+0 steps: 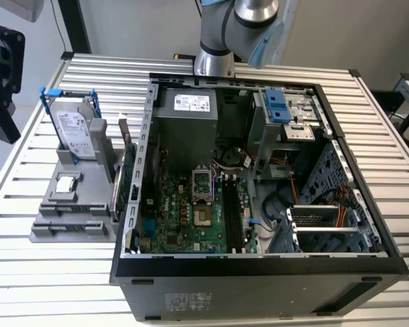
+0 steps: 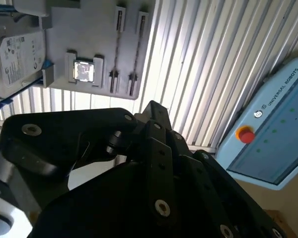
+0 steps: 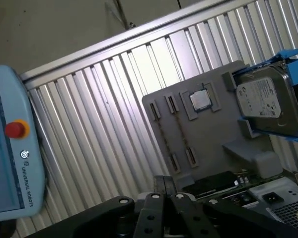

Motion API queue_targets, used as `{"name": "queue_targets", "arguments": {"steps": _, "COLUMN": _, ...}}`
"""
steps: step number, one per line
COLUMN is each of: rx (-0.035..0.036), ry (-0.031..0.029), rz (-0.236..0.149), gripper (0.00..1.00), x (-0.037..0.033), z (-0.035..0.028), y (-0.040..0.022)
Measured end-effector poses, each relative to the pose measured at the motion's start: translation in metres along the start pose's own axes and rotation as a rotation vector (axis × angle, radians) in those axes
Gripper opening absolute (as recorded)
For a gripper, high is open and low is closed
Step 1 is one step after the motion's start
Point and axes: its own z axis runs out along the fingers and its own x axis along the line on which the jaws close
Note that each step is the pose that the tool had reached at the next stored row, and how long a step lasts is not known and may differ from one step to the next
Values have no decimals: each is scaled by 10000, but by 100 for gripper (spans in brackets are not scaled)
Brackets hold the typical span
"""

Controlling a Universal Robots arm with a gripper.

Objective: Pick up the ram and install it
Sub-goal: 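Pick up the ram and move it above insertion slot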

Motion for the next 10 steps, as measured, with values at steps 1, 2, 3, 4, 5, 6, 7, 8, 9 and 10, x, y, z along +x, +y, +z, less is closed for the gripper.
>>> {"name": "queue_targets", "arguments": {"steps": 1, "rx": 0, "ry": -15, "rz": -165, "gripper": 0, "x": 1, "z": 0, "y": 1}}
{"name": "queue_targets", "arguments": {"steps": 2, "rx": -11, "ry": -64, "rz": -286, "gripper": 0, "x": 1, "z": 0, "y": 1}}
{"name": "queue_targets", "arguments": {"steps": 3, "rx": -30, "ry": -127, "rz": -394, "gripper": 0, "x": 0, "z": 0, "y": 1}}
{"name": "queue_targets", "arguments": {"steps": 4, "rx": -54, "ry": -206, "rz": -495, "gripper": 0, "x": 0, "z": 0, "y": 1}}
{"name": "queue_targets", "arguments": {"steps": 5, "rx": -82, "ry": -301, "rz": -574, "gripper": 0, "x": 0, "z": 0, "y": 1}}
{"name": "queue_targets", "arguments": {"steps": 6, "rx": -126, "ry": -443, "rz": -656, "gripper": 0, "x": 0, "z": 1, "y": 1}}
{"name": "queue_targets", "arguments": {"steps": 7, "rx": -168, "ry": -576, "rz": -740, "gripper": 0, "x": 1, "z": 1, "y": 1}}
{"name": "queue_targets", "arguments": {"steps": 8, "rx": -194, "ry": -664, "rz": -832, "gripper": 0, "x": 0, "z": 2, "y": 0}}
{"name": "queue_targets", "arguments": {"steps": 9, "rx": -203, "ry": -689, "rz": -978, "gripper": 0, "x": 0, "z": 2, "y": 1}}
{"name": "queue_targets", "arguments": {"steps": 10, "rx": -205, "ry": -691, "rz": -1159, "gripper": 0, "x": -1, "z": 2, "y": 2}}
